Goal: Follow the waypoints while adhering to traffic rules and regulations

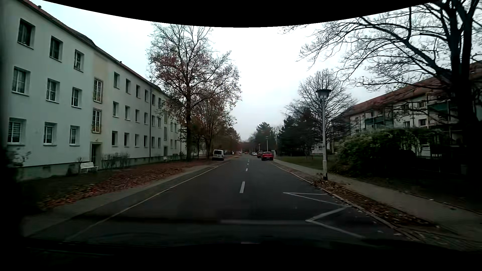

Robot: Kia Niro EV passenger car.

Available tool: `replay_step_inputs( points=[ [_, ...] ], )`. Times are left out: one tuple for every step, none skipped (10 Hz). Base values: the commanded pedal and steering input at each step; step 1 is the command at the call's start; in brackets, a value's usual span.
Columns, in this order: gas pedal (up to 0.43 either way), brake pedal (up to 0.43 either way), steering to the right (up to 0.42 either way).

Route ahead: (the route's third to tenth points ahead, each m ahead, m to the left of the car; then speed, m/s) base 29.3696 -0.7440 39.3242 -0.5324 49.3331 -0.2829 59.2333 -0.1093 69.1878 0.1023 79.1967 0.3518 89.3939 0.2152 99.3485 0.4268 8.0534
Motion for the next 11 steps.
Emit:
replay_step_inputs(
  points=[
    [0.138, 0.000, 0.001],
    [0.138, 0.000, 0.001],
    [0.138, 0.000, 0.001],
    [0.138, 0.000, 0.002],
    [0.138, 0.000, 0.001],
    [0.138, 0.000, 0.002],
    [0.138, 0.000, 0.002],
    [0.138, 0.000, 0.001],
    [0.138, 0.000, 0.001],
    [0.138, 0.000, 0.001],
    [0.138, 0.000, -0.001]
  ],
)
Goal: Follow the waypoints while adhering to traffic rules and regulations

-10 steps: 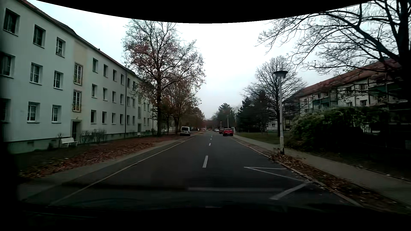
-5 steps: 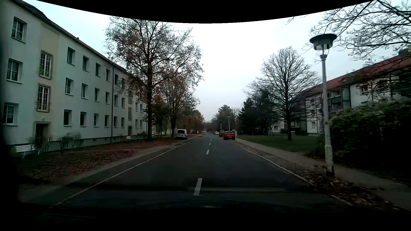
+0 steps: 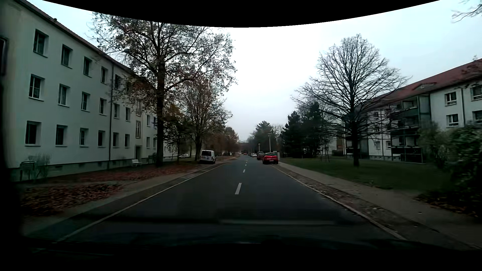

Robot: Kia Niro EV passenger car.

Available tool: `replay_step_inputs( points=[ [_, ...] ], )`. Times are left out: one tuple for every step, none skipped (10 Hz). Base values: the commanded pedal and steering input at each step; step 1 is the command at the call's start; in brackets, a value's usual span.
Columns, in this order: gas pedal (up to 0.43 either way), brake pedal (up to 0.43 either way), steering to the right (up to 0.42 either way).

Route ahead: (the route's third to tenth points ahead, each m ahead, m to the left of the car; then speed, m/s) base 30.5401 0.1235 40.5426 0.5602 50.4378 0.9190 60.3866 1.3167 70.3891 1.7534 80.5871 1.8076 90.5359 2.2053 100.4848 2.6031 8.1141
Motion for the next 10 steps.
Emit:
replay_step_inputs(
  points=[
    [0.138, 0.000, -0.005],
    [0.138, 0.000, -0.008],
    [0.138, 0.000, -0.009],
    [0.138, 0.000, -0.010],
    [0.138, 0.000, -0.010],
    [0.138, 0.000, -0.010],
    [0.138, 0.000, -0.010],
    [0.138, 0.000, -0.010],
    [0.138, 0.000, -0.010],
    [0.138, 0.000, -0.010]
  ],
)
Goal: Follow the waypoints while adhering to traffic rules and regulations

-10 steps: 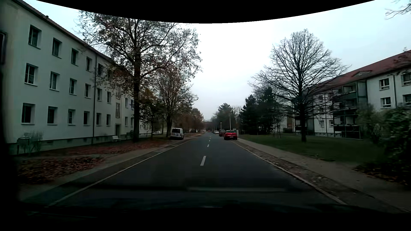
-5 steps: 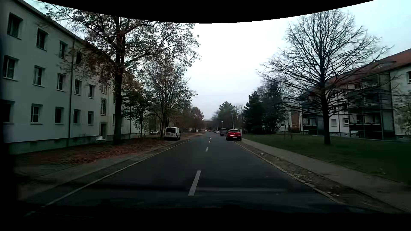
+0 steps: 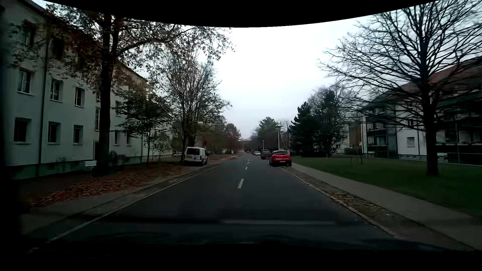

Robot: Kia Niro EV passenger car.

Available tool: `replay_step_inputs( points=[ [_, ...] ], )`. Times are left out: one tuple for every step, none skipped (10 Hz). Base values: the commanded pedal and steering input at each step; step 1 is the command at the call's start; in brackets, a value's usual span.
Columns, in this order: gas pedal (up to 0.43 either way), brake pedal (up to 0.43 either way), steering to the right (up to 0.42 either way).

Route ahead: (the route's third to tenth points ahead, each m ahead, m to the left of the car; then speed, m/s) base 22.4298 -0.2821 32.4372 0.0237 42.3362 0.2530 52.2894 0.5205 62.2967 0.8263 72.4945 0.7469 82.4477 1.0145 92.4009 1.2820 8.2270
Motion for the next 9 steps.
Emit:
replay_step_inputs(
  points=[
    [0.138, 0.000, -0.009],
    [0.138, 0.000, -0.009],
    [0.130, 0.000, -0.008],
    [0.130, 0.000, -0.008],
    [0.130, 0.000, -0.008],
    [0.130, 0.000, -0.008],
    [0.118, 0.000, -0.008],
    [0.118, 0.000, -0.008],
    [0.118, 0.000, -0.007]
  ],
)
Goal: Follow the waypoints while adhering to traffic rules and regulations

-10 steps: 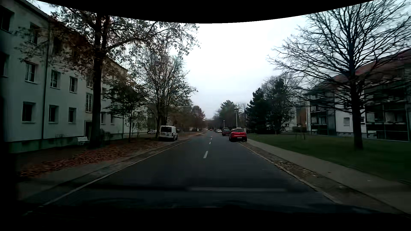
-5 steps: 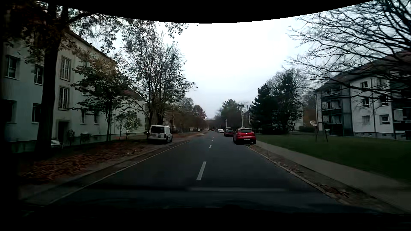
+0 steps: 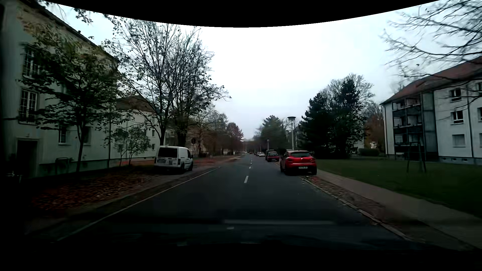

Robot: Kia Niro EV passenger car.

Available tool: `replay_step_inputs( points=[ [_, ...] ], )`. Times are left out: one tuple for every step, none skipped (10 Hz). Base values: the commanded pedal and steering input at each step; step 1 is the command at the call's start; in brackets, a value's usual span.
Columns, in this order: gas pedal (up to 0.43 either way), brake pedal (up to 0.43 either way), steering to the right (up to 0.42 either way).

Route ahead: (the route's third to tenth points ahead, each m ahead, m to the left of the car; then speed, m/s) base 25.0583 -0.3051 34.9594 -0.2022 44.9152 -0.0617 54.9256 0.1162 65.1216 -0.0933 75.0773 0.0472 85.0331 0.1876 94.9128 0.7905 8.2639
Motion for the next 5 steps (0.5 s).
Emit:
replay_step_inputs(
  points=[
    [0.118, 0.000, -0.005],
    [0.118, 0.000, -0.004],
    [0.118, 0.000, -0.004],
    [0.118, 0.000, -0.001],
    [0.118, 0.000, 0.000]
  ],
)
